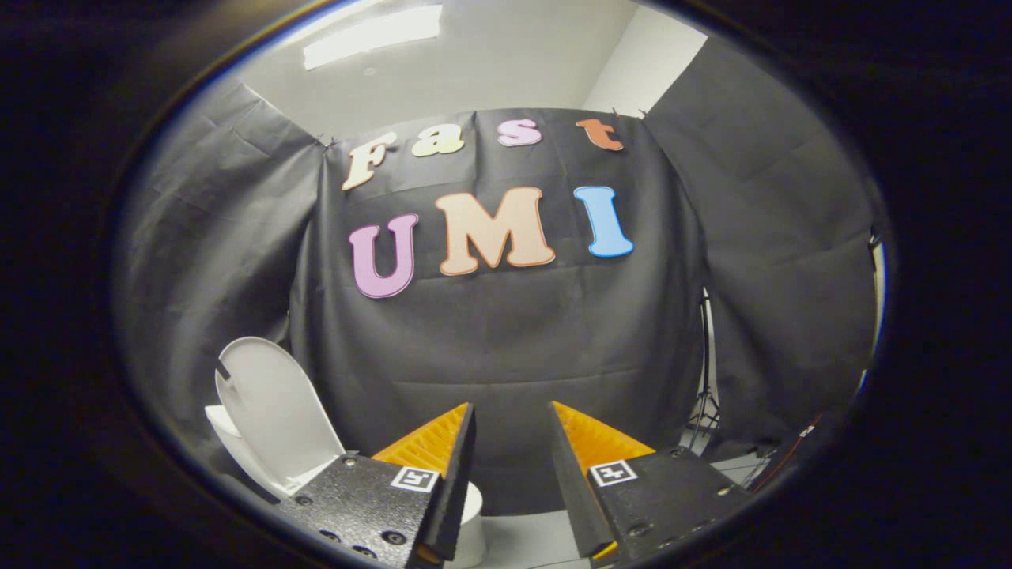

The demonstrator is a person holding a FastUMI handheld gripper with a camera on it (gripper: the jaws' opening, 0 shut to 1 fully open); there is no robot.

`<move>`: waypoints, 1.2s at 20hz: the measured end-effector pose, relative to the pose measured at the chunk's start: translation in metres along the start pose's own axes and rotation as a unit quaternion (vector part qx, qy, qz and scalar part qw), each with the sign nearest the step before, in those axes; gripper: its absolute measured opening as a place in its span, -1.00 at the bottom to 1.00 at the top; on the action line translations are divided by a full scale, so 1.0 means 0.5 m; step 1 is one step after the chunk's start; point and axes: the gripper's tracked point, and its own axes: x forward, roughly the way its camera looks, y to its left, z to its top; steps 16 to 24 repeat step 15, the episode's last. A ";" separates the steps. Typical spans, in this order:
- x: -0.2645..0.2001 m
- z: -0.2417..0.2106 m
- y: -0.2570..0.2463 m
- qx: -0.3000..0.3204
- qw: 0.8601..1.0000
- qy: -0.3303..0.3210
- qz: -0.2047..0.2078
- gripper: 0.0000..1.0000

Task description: Open the toilet lid.

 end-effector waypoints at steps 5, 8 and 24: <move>0.043 -0.054 -0.074 0.013 0.999 0.024 0.026 0.10; 0.042 -0.089 -0.130 -0.008 0.997 0.068 0.017 0.11; -0.002 -0.103 -0.219 -0.030 0.991 0.132 -0.016 0.10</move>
